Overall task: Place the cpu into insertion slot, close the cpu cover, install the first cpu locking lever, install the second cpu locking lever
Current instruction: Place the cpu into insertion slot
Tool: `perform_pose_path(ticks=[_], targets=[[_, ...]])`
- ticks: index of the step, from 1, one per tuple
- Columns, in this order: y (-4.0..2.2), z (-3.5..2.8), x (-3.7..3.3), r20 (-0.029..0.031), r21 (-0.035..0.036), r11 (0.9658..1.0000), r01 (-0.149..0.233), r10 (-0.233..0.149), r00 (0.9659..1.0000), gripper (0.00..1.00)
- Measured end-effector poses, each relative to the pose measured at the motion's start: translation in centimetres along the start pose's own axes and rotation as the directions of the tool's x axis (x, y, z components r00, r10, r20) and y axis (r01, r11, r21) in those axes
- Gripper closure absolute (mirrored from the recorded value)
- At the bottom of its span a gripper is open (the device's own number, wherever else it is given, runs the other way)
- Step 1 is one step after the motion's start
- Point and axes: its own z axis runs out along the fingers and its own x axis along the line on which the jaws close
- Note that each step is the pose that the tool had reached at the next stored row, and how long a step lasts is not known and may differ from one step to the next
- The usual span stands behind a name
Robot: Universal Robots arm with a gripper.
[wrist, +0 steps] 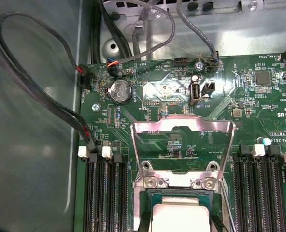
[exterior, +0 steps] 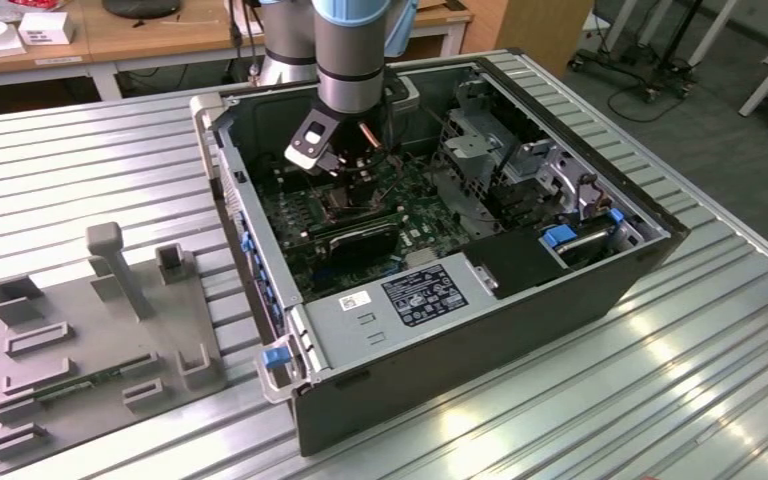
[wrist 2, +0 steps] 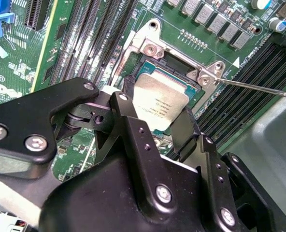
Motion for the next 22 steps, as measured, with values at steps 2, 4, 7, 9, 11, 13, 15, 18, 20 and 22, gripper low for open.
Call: perform_pose_path(ticks=[2,4,7,9,11,13,15,18,20,22], targets=[[0.0,-0.01,0.0,0.0,0.0,1.0,0.0,0.0,1.0,0.46],[0.01,-0.02,0.01,-0.0002,-0.0001,1.0,0.0,0.0,1.0,0.46],[0.02,-0.03,0.0,-0.0001,0.0,1.0,0.0,0.0,1.0,0.46],[0.05,-0.03,0.0,0.0001,0.0001,1.0,0.0,0.0,1.0,0.46],[0.1,-0.03,0.0,0.0002,0.0001,1.0,0.0,0.0,1.0,0.46],[0.14,-0.03,0.0,0.0002,0.0002,1.0,0.0,0.0,1.0,0.46],[0.17,-0.03,0.0,0.0001,0.0001,1.0,0.0,0.0,1.0,0.46],[0.2,-0.02,0.0,0.0001,0.0001,1.0,0.0,0.0,1.0,0.46],[0.2,-0.02,0.0,0.0001,0.0001,1.0,0.0,0.0,1.0,0.46],[0.21,-0.02,0.0,0.0001,0.0002,1.0,0.0,0.0,1.0,0.46]])
